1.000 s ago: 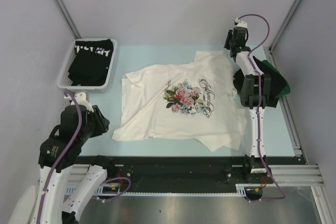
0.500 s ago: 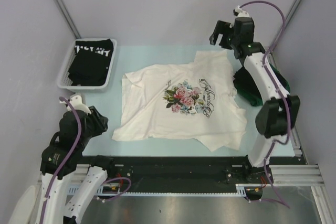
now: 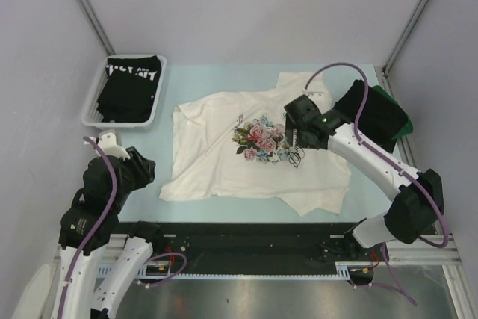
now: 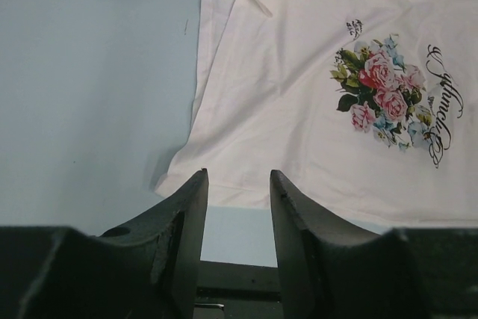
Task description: Fold and stack the t-shirts
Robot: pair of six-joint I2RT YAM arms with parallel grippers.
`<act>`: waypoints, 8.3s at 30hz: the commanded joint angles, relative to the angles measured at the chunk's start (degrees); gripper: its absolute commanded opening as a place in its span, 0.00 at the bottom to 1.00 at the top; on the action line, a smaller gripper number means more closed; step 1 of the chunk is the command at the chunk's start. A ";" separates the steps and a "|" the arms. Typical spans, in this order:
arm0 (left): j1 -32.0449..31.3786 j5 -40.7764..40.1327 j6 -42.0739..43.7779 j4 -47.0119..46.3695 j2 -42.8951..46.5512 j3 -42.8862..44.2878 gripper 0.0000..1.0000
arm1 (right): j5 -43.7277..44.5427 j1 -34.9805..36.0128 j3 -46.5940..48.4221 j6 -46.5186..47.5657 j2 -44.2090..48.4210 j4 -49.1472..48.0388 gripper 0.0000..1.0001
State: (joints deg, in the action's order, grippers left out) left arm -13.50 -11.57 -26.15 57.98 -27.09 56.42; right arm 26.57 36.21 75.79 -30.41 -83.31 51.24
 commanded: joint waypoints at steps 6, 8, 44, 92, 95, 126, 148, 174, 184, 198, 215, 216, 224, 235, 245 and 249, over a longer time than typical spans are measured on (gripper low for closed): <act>-0.13 4.36 1.37 -2.78 0.81 0.70 0.47 | -5.82 -2.19 -19.17 -14.48 11.66 2.28 1.00; -0.13 4.45 1.45 -2.61 0.73 0.79 0.48 | -7.05 -2.28 -21.99 -15.37 16.13 2.63 1.00; -0.13 8.67 6.37 -5.06 -3.14 1.41 0.49 | 2.79 -10.71 -29.20 -23.81 15.80 8.26 0.89; -0.13 10.34 9.63 -5.59 -6.75 3.87 0.50 | 5.25 -13.97 -41.25 -28.83 17.83 -6.68 0.34; -0.13 10.43 9.63 -5.68 -6.75 3.61 0.50 | 5.07 -14.15 -41.34 -28.39 18.01 -6.51 0.26; -0.13 11.05 9.45 -6.21 -7.10 2.20 0.50 | 8.67 -19.42 -41.34 -26.19 16.25 -6.41 0.43; -0.13 11.05 9.54 -5.94 -7.54 2.29 0.50 | 7.18 -21.79 -41.34 -22.32 12.29 -12.92 0.32; -0.13 9.03 8.32 -5.95 -7.54 -1.22 0.50 | 3.84 -22.58 -37.83 -18.45 23.53 -8.54 0.00; -0.13 10.52 2.69 -4.54 -9.03 -3.60 0.50 | 0.06 -22.67 -32.64 -20.21 30.31 -1.41 0.00; -0.13 9.64 -11.38 -9.81 -8.85 -15.20 0.49 | -0.64 -22.85 -22.71 -16.09 28.29 -0.53 0.00; -0.21 -0.45 -18.93 -11.73 -14.21 -19.06 0.52 | -2.31 -24.25 -21.82 -14.76 27.15 -1.23 0.00; -0.21 -0.99 -19.37 -12.70 -15.00 -20.55 0.53 | -2.40 -24.17 -21.74 -14.67 27.15 -1.15 0.00; -0.13 -4.33 -25.26 -18.07 -18.69 -26.62 0.53 | -4.24 -25.74 -21.74 -12.31 26.71 -2.20 0.00; -0.30 -3.98 -25.97 -25.46 -23.00 -30.14 0.53 | -7.14 -30.05 -21.82 -7.82 26.62 -2.20 0.00; -0.65 -9.69 -27.98 -16.94 -24.41 -27.68 0.53 | -7.76 -31.20 -21.91 -7.38 26.27 -1.94 0.00; -0.74 -10.92 -29.39 -14.74 -24.24 -27.07 0.53 | -7.85 -31.46 -22.26 -7.20 26.44 -2.02 0.00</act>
State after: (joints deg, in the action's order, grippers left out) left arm -13.78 -19.40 -52.93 40.27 -51.40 26.70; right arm 18.50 5.28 52.01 -38.70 -57.12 49.82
